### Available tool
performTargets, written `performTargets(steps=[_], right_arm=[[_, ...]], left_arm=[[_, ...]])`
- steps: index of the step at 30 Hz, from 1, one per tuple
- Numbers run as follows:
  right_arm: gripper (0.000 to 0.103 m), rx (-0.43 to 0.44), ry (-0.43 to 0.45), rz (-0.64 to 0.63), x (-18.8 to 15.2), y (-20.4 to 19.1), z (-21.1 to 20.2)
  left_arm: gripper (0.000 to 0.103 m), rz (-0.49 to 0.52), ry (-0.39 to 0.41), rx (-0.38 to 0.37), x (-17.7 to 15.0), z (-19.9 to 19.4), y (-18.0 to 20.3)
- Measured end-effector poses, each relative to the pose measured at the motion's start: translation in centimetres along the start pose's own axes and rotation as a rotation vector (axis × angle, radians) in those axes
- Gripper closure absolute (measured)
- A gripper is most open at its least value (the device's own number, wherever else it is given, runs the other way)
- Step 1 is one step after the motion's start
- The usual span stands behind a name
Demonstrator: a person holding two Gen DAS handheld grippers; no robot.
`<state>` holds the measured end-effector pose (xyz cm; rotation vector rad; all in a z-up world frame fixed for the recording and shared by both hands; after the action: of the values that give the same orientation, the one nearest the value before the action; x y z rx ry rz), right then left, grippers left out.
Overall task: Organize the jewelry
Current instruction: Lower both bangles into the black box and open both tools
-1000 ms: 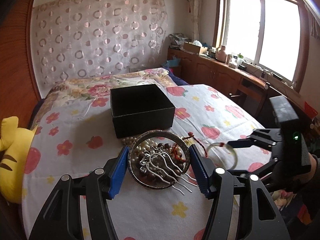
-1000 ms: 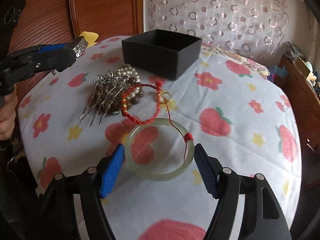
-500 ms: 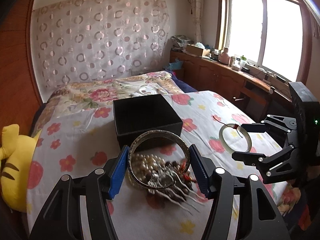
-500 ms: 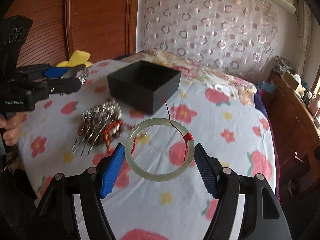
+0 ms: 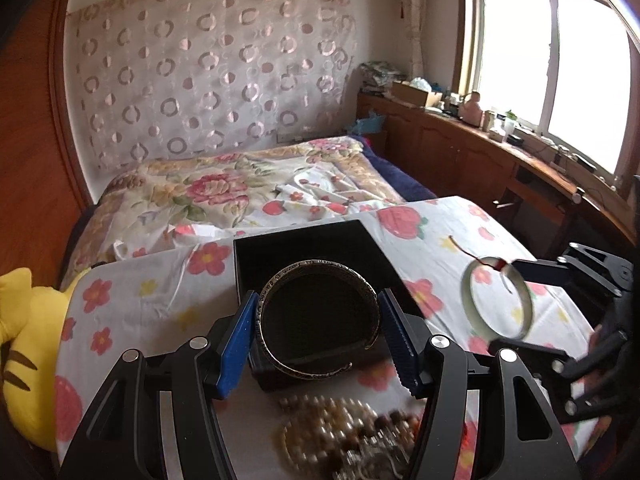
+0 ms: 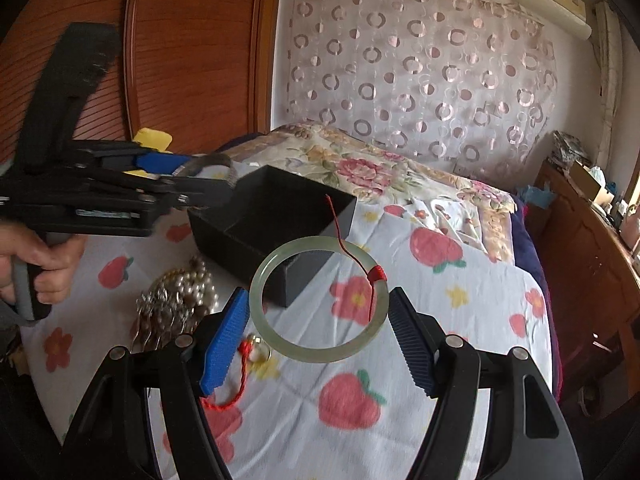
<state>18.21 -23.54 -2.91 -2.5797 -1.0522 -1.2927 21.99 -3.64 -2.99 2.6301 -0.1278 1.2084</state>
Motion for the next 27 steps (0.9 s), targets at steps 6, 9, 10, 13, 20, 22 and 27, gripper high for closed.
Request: performTargets(steps=[6, 9, 10, 13, 20, 22, 27], right_arm=[[0.029, 0.003, -0.005, -0.010, 0.8, 0.2, 0.8], [0.029, 0.005, -0.012, -0.011, 0.9, 0.2, 1.3], [0.029, 0.005, -0.013, -0.011, 1.0, 0.2, 1.4], [0.029, 0.012, -0.016, -0.008, 1.3, 0.4, 1.9], [0.029, 0.053, 0.002, -0.002, 3.3, 0.4, 3.8], [0.029, 0.066, 0.004, -0.004, 4.1, 0.1, 4.7], [0.029, 0.088, -0.018, -0.013, 5.7, -0.6, 7.2]], left_arm=[[0.045, -0.036, -0.042, 0.003, 0.8, 2.3, -0.8], [0.037, -0.044, -0.029, 0.000, 0.8, 2.1, -1.0], [0.032, -0.051, -0.018, -0.004, 0.9, 1.8, -1.1], [0.032, -0.063, 0.007, -0.011, 1.1, 0.8, -1.4], [0.015, -0.071, 0.081, 0.038, 1.3, -1.6, -3.2], [0.009, -0.077, 0.104, 0.069, 1.1, -2.1, -4.0], [0.008, -0.088, 0.156, 0.122, 0.0, -3.5, -5.9]])
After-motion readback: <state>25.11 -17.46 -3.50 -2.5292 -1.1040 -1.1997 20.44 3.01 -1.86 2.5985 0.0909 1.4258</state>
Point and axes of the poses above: each gripper's, at about its wrist camera, not at the fingertips, and z roughly the way its jaws point, y to its right, x to its top, the point moved 1 cm from there along z, roughly the way its jaws point, and after that the axes turned 11 degrees about -z, right-handed, at the moved point
